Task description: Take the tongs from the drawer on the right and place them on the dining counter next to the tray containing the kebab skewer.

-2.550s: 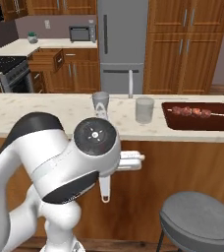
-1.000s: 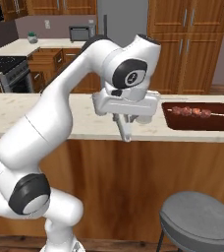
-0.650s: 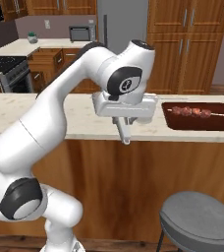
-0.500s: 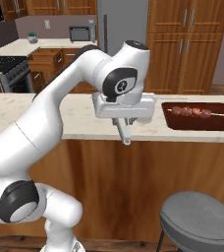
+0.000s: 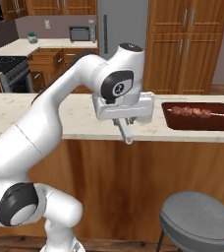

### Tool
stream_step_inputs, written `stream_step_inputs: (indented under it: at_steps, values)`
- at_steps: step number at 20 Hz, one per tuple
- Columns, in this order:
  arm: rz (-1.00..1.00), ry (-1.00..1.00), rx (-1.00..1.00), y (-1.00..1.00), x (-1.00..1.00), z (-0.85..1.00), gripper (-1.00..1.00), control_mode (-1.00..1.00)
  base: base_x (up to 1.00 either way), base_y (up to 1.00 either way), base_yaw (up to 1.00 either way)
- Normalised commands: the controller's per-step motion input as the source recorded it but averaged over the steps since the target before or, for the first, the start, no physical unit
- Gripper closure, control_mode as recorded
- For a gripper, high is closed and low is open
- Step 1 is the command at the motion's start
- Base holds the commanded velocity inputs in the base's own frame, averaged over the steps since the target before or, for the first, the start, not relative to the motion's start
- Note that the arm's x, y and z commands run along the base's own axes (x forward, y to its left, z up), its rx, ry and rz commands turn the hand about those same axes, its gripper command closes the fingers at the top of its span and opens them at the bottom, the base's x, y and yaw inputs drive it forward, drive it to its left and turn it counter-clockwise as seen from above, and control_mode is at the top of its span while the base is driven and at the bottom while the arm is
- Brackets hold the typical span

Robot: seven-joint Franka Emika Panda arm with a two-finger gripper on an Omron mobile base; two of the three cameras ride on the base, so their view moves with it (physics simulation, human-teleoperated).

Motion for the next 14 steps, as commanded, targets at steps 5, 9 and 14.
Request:
stream_step_inputs:
  at_steps: [5, 9, 14]
  values:
    - [-0.44, 0.06, 0.0, 0.19, 0.86, 0.0, 1.0, -1.0, 0.0, 0.0, 0.0]
    - [-0.47, 0.05, 0.0, 0.34, 0.8, 0.0, 1.0, -1.0, 0.0, 0.0, 0.0]
    - [-0.39, 0.0, 0.04, 0.68, 0.0, -0.04, 1.0, -1.0, 0.0, 0.0, 0.0]
